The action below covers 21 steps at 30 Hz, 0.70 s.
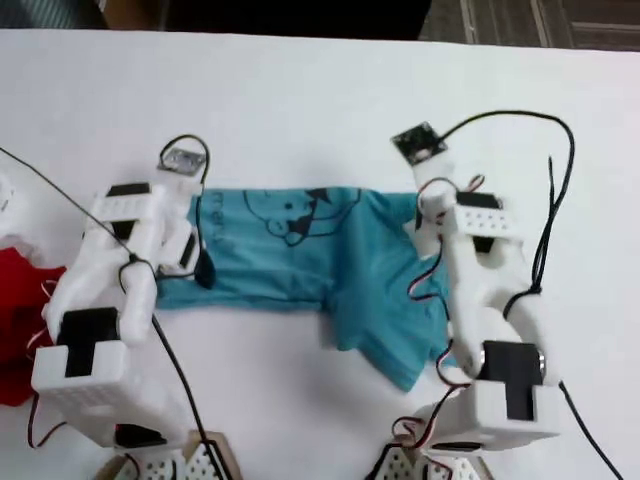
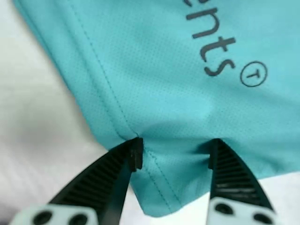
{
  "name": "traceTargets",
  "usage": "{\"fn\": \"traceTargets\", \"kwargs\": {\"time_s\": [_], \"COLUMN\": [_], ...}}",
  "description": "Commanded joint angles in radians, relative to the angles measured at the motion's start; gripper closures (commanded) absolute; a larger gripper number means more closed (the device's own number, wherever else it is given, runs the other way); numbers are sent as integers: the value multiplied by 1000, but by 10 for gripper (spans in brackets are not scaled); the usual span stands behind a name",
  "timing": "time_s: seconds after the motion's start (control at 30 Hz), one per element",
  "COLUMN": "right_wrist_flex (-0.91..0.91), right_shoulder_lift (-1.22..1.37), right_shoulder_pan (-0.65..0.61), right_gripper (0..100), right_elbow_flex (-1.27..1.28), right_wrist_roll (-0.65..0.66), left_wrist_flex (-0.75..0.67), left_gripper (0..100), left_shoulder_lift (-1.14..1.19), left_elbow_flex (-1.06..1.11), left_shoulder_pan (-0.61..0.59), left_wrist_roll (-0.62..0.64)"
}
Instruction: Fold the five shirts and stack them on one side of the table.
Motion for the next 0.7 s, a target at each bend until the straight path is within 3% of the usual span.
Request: {"fn": "traceTargets", "kwargs": {"time_s": [0.0,0.17,0.37,0.47,0.57,0.67], "right_wrist_flex": [47,41,13,-15,-13,-12], "right_shoulder_lift": [4,30,124,160,186,189], "right_shoulder_pan": [58,71,1,-7,7,35], "right_gripper": [787,787,789,849,977,966], "right_elbow_flex": [-80,-84,-86,-104,-167,-229], "right_wrist_roll": [-2,0,0,0,0,0], "left_wrist_flex": [-23,-25,-25,-25,-25,-25], "left_gripper": [742,742,742,742,742,742], "left_shoulder_lift": [12,12,12,12,12,12], "left_elbow_flex": [-27,-28,-28,-27,-25,-25], "left_shoulder_pan": [-2,-2,-2,-2,-2,-2], "left_wrist_roll": [5,5,5,5,5,5]}}
